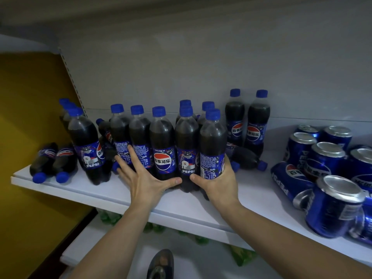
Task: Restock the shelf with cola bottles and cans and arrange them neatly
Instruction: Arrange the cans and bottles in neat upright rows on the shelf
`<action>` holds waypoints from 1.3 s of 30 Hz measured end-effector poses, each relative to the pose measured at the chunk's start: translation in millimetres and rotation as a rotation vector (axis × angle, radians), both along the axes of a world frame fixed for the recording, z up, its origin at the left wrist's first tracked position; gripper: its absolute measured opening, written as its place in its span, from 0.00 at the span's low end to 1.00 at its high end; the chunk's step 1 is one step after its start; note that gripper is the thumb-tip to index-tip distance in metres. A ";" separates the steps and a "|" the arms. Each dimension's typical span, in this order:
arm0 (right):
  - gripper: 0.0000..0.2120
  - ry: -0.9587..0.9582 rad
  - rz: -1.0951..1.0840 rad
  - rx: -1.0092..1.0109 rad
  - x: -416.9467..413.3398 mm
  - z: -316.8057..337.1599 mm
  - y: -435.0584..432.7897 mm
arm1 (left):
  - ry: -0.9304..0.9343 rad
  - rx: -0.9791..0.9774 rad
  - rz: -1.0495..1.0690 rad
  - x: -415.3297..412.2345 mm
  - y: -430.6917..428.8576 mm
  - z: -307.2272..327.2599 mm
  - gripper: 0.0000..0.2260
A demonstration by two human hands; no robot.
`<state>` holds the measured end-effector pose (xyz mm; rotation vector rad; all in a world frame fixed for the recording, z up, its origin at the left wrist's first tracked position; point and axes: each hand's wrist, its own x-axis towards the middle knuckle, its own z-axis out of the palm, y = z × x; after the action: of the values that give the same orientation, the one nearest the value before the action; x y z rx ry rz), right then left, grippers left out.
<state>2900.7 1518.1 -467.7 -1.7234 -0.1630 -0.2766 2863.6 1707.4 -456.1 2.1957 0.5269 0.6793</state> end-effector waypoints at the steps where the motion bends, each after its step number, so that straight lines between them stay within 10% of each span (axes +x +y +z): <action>1: 0.47 0.002 -0.001 -0.004 1.9 0.1 4.4 | 0.004 0.007 0.002 2.4 4.1 -0.1 0.75; 22: 0.64 -0.005 0.015 -0.042 4.9 2.3 26.4 | -0.142 -0.012 -0.071 -3.7 23.1 -10.9 0.70; 39: 0.51 -0.204 -0.056 -0.143 -81.3 93.7 -130.4 | -0.547 0.105 -0.555 -59.5 -122.8 74.1 0.50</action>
<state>2819.5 1387.7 -374.0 -1.8421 -0.2898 -0.4930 2804.1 1584.6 -382.0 1.9896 -0.3911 0.9519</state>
